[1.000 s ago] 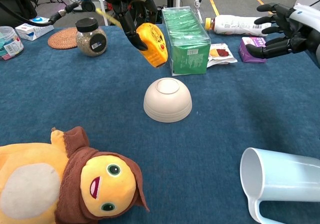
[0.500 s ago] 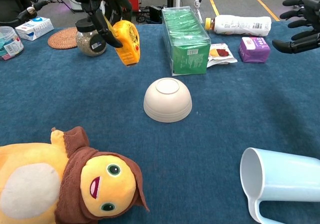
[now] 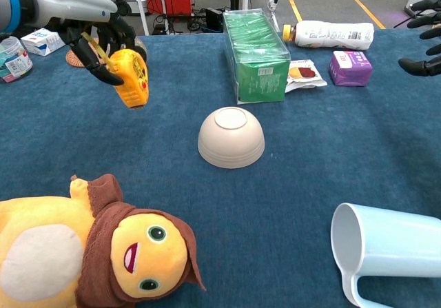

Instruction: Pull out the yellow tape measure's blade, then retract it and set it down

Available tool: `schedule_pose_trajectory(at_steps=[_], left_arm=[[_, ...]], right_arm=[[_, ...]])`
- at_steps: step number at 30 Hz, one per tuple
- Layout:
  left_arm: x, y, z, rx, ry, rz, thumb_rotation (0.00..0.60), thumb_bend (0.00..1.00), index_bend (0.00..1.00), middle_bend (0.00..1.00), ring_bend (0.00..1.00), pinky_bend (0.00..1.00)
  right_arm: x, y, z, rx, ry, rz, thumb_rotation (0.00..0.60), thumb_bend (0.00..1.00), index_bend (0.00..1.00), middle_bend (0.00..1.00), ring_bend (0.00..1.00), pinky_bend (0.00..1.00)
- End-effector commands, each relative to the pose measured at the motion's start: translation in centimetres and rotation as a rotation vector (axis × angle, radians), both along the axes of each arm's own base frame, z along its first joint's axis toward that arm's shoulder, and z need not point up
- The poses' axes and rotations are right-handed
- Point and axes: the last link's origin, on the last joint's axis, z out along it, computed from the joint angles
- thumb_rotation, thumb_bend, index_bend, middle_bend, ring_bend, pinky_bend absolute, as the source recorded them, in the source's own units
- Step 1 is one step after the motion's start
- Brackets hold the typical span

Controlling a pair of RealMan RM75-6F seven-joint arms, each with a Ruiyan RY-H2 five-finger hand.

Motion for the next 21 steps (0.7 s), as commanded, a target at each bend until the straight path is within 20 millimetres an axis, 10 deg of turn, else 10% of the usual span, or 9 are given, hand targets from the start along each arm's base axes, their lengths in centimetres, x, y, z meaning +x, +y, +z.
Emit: schedule_pose_trajectory(at_steps=[1, 12, 21], left_arm=[[-2.6, -0.2, -0.3, 0.004, -0.005, 0.038, 0.433, 0.27, 0.59, 0.45, 0.37, 0.49], [-7.1, -0.7, -1.3, 0.001, -0.003, 0.104, 0.432, 0.25, 0.57, 0.43, 0.29, 0.43], [-8.0, -1.0, -1.0, -0.016, -0.009, 0.134, 0.356, 0.19, 0.23, 0.15, 0.02, 0.26]], right_arm=[[-0.2, -0.2, 0.1, 0.0, 0.01, -0.001, 0.6, 0.39, 0.01, 0.12, 0.13, 0.16], [-1.0, -0.4, 0.7, -0.007, 0.035, -0.014, 0.6, 0.39, 0.01, 0.12, 0.13, 0.16], [-1.3, -0.5, 1.1, -0.017, 0.041, -0.02, 0.6, 0.39, 0.01, 0.12, 0.14, 0.16]])
